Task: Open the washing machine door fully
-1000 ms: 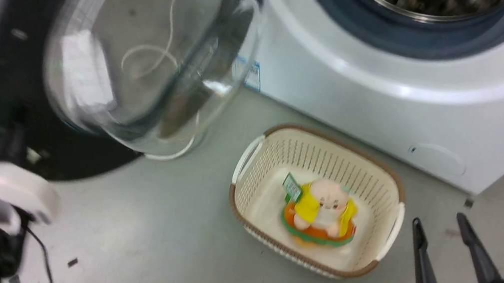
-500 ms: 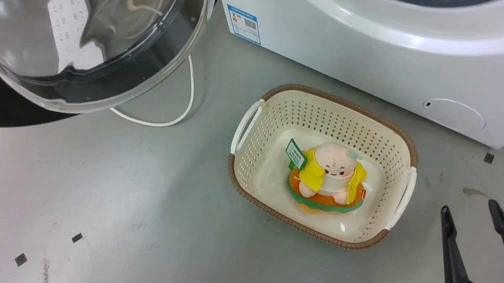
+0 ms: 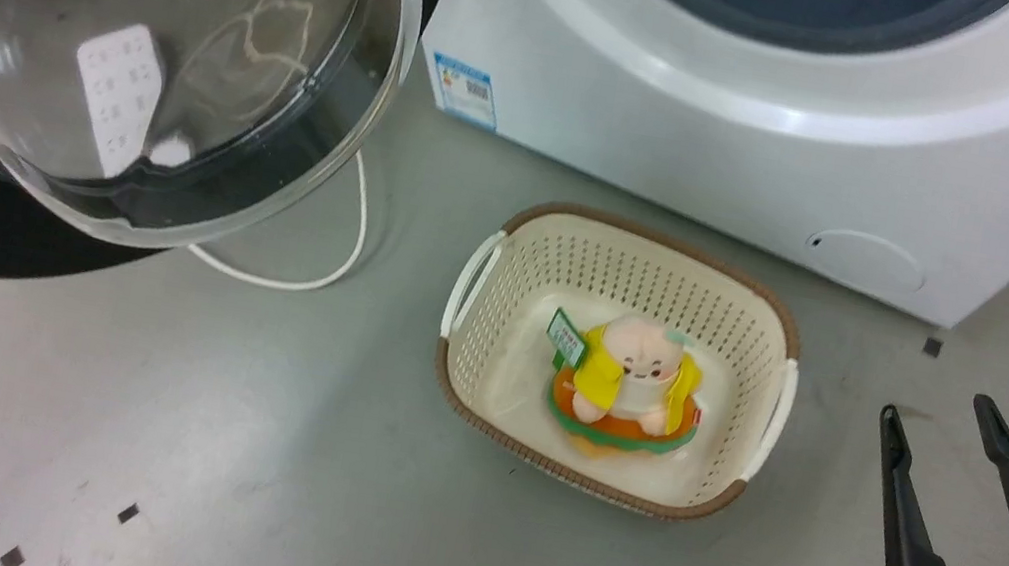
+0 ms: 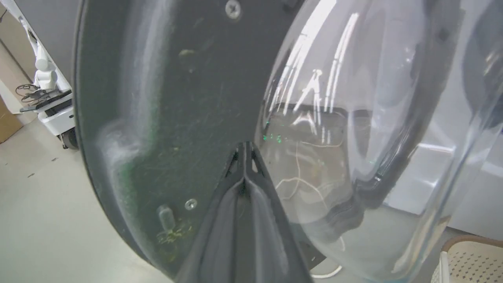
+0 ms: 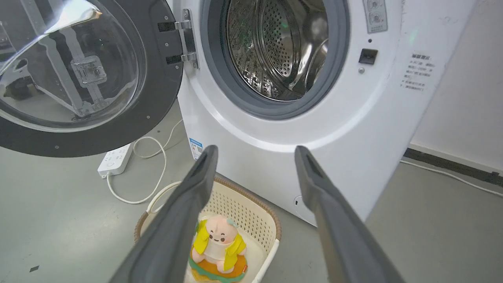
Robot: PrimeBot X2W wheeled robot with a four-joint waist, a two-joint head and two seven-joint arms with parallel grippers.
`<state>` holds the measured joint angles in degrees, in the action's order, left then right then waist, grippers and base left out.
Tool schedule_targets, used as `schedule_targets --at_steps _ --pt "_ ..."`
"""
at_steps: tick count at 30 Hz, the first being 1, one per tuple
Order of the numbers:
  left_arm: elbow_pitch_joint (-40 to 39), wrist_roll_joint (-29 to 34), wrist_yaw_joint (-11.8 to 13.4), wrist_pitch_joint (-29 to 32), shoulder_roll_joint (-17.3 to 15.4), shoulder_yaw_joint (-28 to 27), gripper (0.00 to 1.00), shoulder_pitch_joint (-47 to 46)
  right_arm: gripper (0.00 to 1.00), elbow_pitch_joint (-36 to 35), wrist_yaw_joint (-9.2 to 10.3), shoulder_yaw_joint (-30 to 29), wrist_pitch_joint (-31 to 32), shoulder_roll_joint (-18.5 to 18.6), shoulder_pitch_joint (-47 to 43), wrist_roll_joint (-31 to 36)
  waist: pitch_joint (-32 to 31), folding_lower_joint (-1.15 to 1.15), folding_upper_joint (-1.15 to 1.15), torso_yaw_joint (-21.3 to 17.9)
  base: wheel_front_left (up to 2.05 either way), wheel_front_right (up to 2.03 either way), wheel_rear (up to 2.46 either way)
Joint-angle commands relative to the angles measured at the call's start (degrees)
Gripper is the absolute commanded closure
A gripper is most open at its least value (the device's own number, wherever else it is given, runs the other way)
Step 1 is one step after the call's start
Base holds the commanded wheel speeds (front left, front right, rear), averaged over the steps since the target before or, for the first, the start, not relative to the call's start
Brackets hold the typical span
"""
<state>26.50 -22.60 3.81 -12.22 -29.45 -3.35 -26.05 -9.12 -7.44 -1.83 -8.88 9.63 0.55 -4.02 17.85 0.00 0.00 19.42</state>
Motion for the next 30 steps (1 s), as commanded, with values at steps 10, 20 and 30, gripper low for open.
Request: schedule_targets --at_steps 10,20,30 --pt "-16.2 4.3 1.0 -2.2 5.8 6.2 1.00 8.6 0.00 2.2 -0.05 -2.0 -3.5 -3.9 0.0 1.4 -10.7 0.00 0.00 -7.1 0.00 0.00 0.00" --pt "-29.8 6.6 6.0 0.5 12.3 13.2 1.00 25.2 0.00 2.6 -0.05 -2.1 -4.1 -6.2 -4.0 2.5 -18.2 0.00 0.00 -16.1 0.00 0.00 0.00" --pt "-27.5 8.7 8.7 -1.1 15.5 16.8 0.00 31.6 0.00 3.7 -0.05 -1.4 -4.2 -6.6 -7.4 2.1 -19.7 0.00 0.00 -19.1 0.00 0.00 0.00"
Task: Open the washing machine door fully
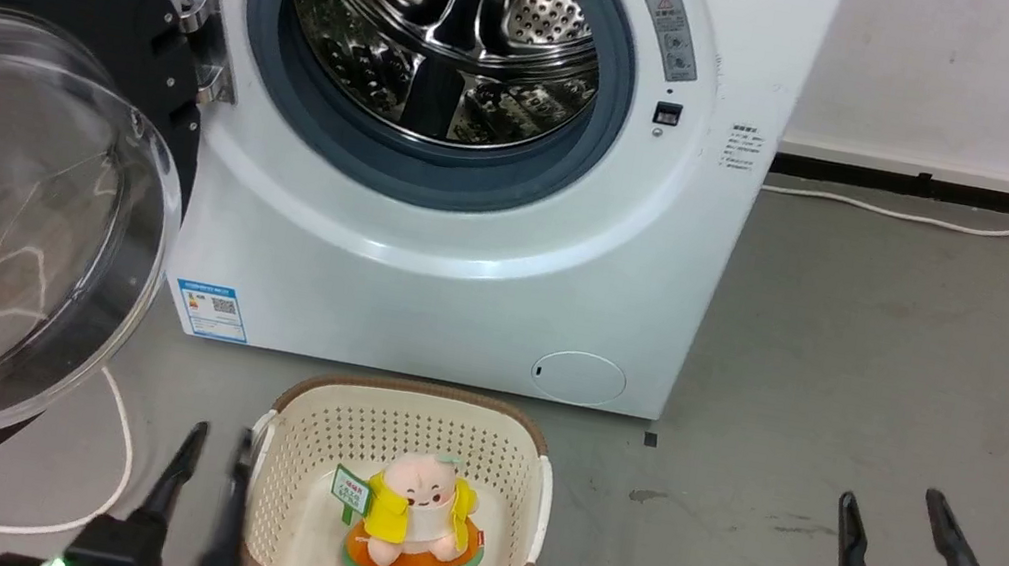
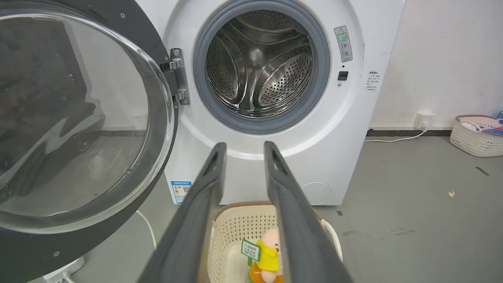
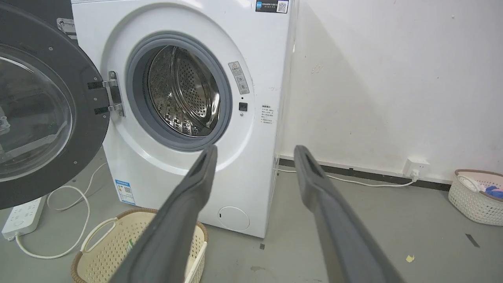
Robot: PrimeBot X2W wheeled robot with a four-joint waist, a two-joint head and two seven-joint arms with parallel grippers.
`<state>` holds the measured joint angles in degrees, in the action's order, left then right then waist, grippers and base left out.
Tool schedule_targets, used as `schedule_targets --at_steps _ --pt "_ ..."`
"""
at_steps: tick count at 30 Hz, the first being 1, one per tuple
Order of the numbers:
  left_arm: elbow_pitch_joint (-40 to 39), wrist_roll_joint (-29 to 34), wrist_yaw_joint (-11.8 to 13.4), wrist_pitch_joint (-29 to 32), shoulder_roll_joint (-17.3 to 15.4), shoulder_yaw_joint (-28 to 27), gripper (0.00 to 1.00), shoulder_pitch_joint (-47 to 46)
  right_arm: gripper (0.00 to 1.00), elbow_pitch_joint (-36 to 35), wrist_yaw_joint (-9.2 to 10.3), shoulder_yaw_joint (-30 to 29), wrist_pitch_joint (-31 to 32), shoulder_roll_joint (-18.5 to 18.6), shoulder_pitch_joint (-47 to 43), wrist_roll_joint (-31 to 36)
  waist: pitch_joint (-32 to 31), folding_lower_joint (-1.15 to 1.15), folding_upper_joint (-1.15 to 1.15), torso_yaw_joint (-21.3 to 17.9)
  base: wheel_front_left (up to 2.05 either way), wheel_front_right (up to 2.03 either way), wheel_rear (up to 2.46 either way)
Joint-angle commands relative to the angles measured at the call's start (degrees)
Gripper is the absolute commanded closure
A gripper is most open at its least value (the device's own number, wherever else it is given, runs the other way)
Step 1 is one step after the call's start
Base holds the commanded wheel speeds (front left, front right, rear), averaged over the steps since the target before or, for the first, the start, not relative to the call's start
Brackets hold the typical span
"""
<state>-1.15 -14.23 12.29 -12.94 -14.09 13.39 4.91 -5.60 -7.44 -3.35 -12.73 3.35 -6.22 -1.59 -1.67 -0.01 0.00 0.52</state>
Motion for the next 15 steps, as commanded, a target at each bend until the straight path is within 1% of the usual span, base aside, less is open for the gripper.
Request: schedule_targets --at_steps 1,3,8,15 --pt "0.4 0.6 0.5 -0.5 0.3 0.2 0.00 0.9 0.00 0.4 -0.05 0.2 -0.4 -0.4 -0.8 -0.4 -0.3 0.01 0.00 -0.2 0.00 0.00 0.00" --pt "1.2 0.8 0.7 -0.6 0.7 0.8 0.00 1.4 0.00 0.8 -0.05 0.3 -0.4 -0.4 -1.2 -0.5 -0.4 0.01 0.00 -0.2 0.00 0.00 0.00" --pt "3.2 1.8 0.2 -0.7 0.9 2.8 0.00 1.8 0.00 2.2 -0.05 0.9 -0.4 -0.4 -1.7 -1.1 -0.5 0.01 0.00 0.2 0.00 0.00 0.00" --pt "4.0 1.6 0.4 -0.9 1.3 3.2 0.00 1.0 0.00 3.3 -0.05 0.9 -0.4 -0.5 -1.3 -1.7 -0.2 0.01 0.00 0.6 0.00 0.00 0.00"
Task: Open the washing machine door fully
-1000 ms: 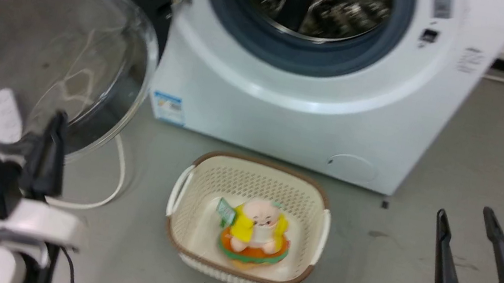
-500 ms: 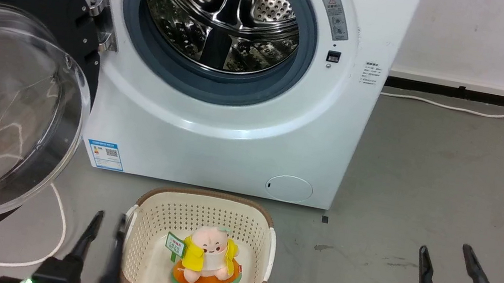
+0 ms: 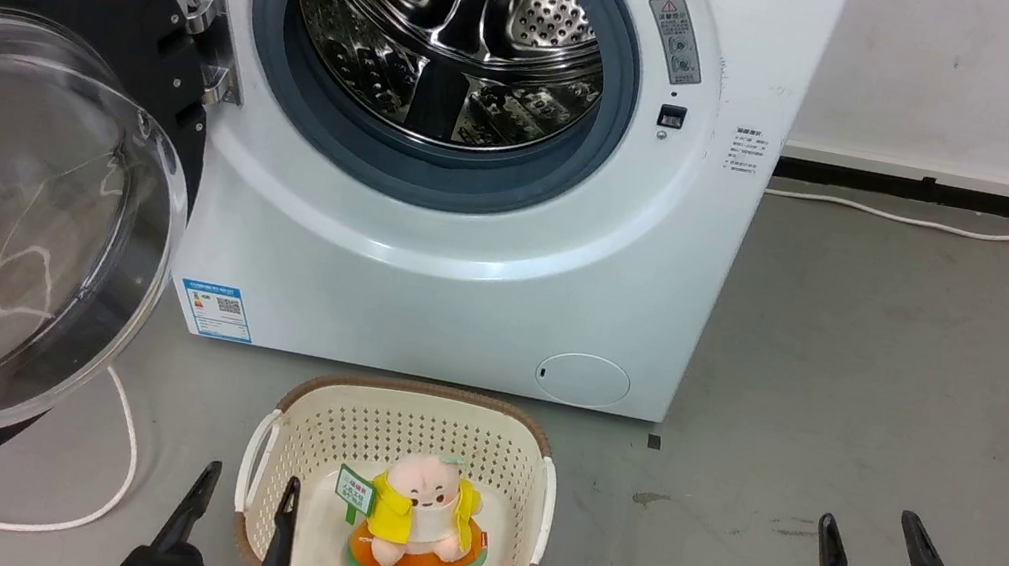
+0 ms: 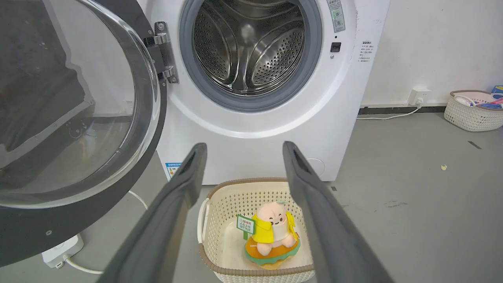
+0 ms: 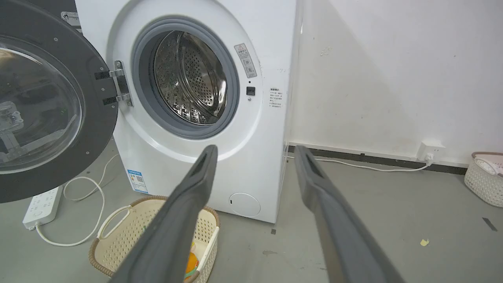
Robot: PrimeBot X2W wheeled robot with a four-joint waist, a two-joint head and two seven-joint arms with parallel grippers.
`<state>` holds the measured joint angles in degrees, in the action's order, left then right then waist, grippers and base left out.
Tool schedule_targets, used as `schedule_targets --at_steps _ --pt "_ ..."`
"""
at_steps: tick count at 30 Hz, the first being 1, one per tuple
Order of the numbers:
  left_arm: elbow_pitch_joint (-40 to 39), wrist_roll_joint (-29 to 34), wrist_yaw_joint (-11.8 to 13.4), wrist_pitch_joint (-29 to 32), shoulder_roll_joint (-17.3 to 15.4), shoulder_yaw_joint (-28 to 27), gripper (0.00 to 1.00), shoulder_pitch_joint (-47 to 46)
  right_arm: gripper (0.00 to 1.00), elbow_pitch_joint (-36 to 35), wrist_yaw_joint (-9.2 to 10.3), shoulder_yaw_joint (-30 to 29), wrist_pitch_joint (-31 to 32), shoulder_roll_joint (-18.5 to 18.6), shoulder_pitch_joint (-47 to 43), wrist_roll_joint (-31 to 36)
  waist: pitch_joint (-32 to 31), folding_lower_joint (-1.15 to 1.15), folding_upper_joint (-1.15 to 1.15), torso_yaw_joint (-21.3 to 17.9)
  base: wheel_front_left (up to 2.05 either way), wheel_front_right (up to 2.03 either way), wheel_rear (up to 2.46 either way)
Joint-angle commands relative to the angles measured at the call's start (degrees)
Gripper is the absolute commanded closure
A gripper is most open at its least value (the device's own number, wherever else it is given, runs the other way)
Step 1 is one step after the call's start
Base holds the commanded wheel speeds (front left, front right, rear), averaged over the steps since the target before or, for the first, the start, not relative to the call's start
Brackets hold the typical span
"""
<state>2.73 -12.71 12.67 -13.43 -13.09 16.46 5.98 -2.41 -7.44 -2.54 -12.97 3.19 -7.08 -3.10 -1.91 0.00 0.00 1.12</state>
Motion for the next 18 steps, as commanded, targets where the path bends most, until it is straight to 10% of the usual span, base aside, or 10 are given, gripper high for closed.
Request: schedule_targets --at_steps 1,8,9,18 --pt "0.1 0.1 0.1 -0.4 0.3 0.2 0.00 -0.2 0.00 0.2 -0.05 0.1 -0.2 -0.3 -0.4 -0.2 0.0 0.00 0.00 0.0 0.00 0.00 0.00" --pt "-0.2 -0.1 0.5 -0.9 0.5 -0.3 0.00 -0.9 0.00 0.7 -0.05 0.2 -0.4 -0.3 -0.1 -0.3 -0.1 0.00 0.00 0.0 0.00 0.00 0.00" --pt "-0.2 -0.1 0.3 -0.5 0.2 -0.3 1.00 -0.3 1.00 0.5 0.00 0.1 -0.1 0.0 0.0 0.0 -0.1 0.00 0.00 0.0 0.00 0.00 0.00" --pt "-0.3 0.4 -0.2 0.0 0.4 -0.9 1.00 -0.5 1.00 0.6 0.00 0.1 0.3 0.0 0.3 0.1 0.0 0.00 0.00 -0.1 0.00 0.00 0.00"
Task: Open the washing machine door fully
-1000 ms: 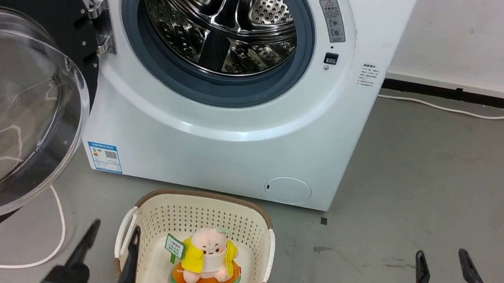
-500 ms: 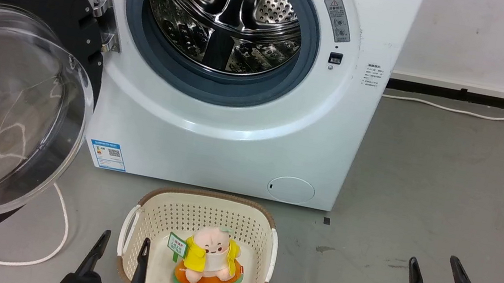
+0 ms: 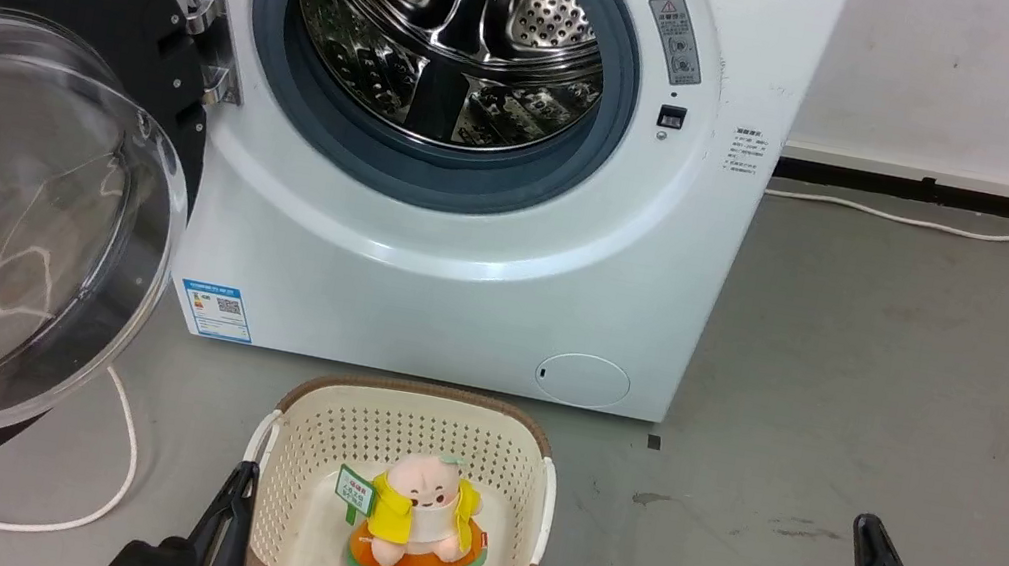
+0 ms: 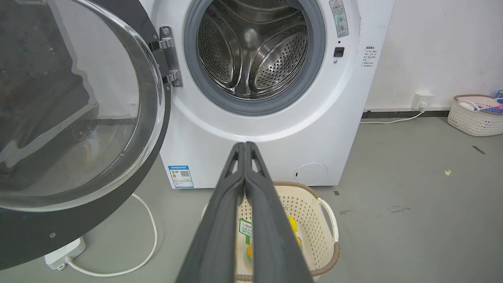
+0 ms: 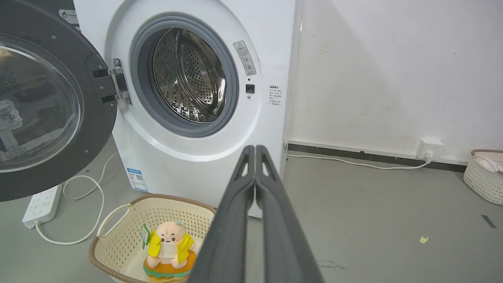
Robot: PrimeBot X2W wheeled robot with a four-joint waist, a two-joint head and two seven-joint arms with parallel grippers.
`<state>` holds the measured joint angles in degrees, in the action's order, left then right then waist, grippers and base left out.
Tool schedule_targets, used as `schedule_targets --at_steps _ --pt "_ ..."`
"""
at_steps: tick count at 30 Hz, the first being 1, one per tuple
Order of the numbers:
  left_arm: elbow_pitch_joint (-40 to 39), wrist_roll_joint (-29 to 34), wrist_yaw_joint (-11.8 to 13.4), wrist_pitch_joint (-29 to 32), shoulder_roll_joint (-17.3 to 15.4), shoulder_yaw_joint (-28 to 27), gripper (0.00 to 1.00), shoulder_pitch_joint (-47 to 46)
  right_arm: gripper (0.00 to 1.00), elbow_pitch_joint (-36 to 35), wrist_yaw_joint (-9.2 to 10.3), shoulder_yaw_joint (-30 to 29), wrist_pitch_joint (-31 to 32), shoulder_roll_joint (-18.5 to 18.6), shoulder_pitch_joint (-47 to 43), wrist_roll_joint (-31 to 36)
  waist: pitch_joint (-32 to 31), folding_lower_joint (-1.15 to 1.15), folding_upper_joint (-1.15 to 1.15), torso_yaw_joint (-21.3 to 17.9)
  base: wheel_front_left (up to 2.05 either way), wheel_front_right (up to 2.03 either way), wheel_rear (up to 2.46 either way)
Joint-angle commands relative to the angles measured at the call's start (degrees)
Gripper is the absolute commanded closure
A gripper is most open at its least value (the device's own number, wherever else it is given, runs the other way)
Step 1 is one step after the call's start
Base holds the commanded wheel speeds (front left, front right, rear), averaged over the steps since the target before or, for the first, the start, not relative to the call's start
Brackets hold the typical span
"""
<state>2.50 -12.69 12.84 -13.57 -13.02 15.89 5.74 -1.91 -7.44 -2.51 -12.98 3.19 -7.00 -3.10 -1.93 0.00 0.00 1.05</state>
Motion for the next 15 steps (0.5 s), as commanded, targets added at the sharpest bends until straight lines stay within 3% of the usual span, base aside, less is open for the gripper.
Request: schedule_targets --at_steps 1,15 --pt "-0.1 0.5 -0.5 0.3 0.4 -0.5 1.00 -0.3 1.00 0.1 0.00 0.1 0.4 0.0 0.3 0.1 0.0 0.00 0.00 0.0 0.00 0.00 0.00" --pt "-0.4 2.2 -2.2 2.2 1.8 -2.7 1.00 -1.0 1.00 0.3 -0.01 0.4 2.2 -0.1 1.2 0.6 0.3 0.00 0.00 -0.2 0.00 0.00 0.00"
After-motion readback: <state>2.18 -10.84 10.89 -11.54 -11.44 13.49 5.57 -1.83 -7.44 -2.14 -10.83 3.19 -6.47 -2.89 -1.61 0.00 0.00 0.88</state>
